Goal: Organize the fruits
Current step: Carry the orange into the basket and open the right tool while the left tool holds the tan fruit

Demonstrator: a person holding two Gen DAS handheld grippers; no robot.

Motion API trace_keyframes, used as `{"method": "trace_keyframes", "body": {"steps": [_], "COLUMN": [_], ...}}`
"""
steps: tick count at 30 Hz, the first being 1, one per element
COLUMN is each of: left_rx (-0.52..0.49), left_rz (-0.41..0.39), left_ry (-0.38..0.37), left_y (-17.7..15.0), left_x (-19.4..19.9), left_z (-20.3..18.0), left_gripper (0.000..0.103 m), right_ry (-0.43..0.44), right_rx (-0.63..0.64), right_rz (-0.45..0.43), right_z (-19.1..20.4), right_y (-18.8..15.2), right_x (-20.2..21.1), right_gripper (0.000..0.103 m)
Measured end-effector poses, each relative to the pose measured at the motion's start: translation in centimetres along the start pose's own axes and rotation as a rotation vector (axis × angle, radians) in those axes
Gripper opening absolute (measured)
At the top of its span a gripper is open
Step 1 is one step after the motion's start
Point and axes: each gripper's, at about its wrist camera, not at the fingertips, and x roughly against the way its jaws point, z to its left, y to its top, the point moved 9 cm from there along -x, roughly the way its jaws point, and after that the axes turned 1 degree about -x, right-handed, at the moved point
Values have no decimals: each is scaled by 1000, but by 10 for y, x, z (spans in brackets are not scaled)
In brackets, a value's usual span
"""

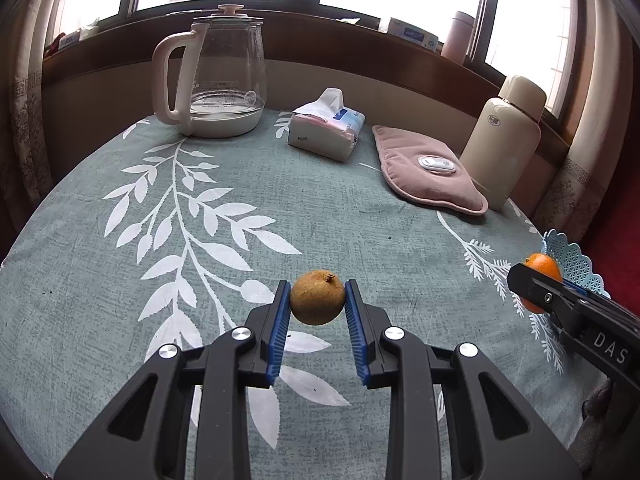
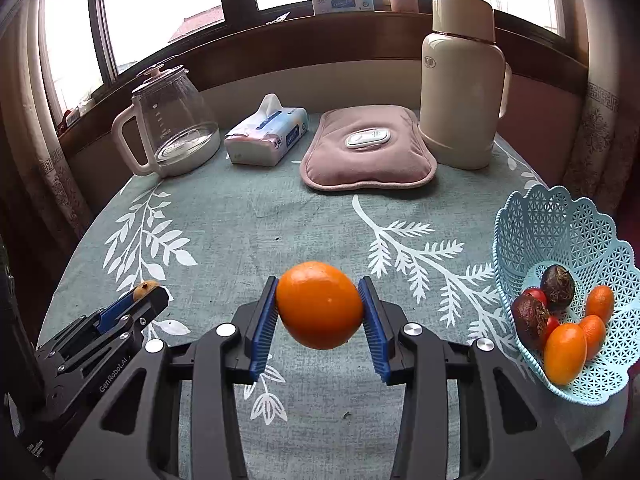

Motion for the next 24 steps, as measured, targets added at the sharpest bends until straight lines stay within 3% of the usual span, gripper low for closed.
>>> {"method": "trace_keyframes", "body": {"steps": [24], "left_rx": [-74], "left_rz": [-3], "left_ry": [-56], "left_y": [-9], "left_x": [7], "left_z": [-31], "left_gripper": [28], "right_ry": [-27], "right_rx": [-101], "right_rz": [-42], "right_z": [-35], "right_y": [-21], "right_x": [42], "right_gripper": [42]}}
